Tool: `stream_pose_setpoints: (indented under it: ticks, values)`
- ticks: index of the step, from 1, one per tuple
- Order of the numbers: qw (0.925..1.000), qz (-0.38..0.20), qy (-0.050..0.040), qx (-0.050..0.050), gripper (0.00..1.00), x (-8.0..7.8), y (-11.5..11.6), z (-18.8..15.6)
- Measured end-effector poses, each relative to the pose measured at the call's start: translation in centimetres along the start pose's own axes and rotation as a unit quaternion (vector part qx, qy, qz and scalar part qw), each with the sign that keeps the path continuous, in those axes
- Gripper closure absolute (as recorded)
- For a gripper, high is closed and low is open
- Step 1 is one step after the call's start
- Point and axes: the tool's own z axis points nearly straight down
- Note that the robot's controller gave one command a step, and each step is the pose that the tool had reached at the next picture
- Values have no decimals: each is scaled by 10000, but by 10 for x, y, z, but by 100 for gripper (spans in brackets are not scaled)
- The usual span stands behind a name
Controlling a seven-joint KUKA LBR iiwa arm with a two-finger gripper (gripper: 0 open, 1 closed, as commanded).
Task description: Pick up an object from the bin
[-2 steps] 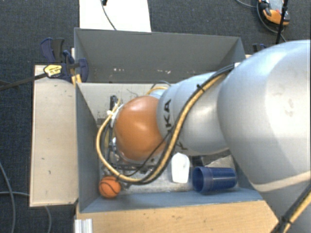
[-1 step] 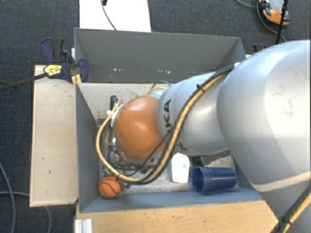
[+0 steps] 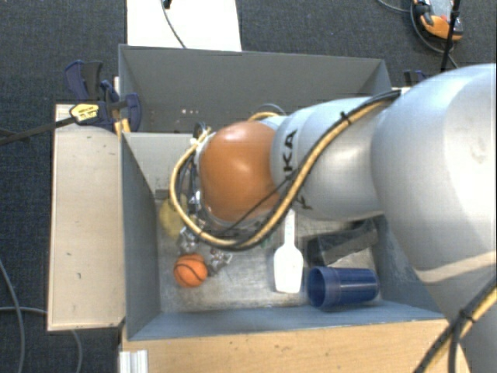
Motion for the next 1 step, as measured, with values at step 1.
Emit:
stream_pose_setpoints:
  ticks: [1]
  values:
    - [9954, 947, 128, -23, 100, -7, -18, 1]
